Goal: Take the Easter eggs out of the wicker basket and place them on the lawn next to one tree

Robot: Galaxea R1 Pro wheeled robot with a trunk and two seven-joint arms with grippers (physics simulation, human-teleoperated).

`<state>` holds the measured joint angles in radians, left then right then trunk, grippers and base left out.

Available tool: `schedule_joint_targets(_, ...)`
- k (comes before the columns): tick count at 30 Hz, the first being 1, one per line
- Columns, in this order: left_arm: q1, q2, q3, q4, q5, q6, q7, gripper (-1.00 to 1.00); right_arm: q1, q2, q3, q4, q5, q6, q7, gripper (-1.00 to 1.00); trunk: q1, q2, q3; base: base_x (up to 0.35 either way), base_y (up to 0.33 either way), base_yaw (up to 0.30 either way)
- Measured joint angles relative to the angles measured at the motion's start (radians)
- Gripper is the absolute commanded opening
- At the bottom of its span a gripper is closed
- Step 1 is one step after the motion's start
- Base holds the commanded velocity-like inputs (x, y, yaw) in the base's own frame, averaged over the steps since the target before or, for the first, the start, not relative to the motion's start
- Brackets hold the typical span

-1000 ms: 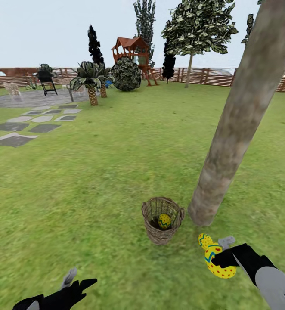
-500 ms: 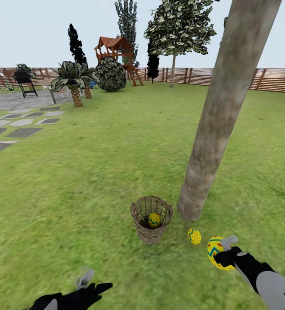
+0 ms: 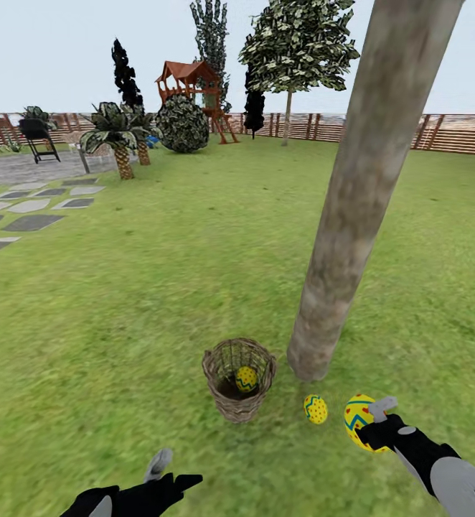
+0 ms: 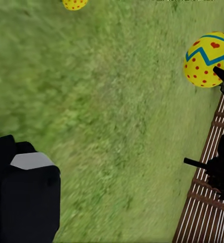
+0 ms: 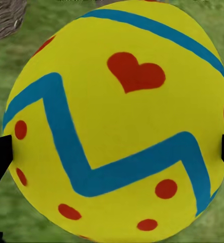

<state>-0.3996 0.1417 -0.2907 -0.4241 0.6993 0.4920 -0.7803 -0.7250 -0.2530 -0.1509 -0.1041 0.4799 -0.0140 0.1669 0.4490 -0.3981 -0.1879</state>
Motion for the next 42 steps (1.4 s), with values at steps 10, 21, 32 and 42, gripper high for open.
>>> schedule_joint_targets(10,0.000,-0.001,0.000,0.000,0.000,-0.001,0.004,1.00,0.000,0.000,0.000,0.002,0.000,0.000,-0.002,-1.00,0.000,0.000,0.000,0.221,-0.256,0.094)
schedule_joint_targets(21,0.000,0.000,0.000,0.000,0.000,-0.001,0.004,1.00,0.000,0.003,0.002,0.003,0.000,-0.001,-0.022,-1.00,0.000,0.000,0.000,0.072,-0.324,0.290)
schedule_joint_targets(32,0.000,0.000,0.000,0.000,0.000,-0.001,0.004,1.00,0.001,0.003,0.002,0.008,-0.001,-0.001,-0.022,-1.00,0.000,0.000,0.000,0.001,-0.327,0.290)
schedule_joint_targets(42,0.000,0.002,0.001,0.001,0.000,-0.012,0.002,1.00,0.017,0.003,0.002,0.008,-0.001,-0.001,-0.021,-1.00,0.000,0.000,0.000,0.000,-0.215,0.021)
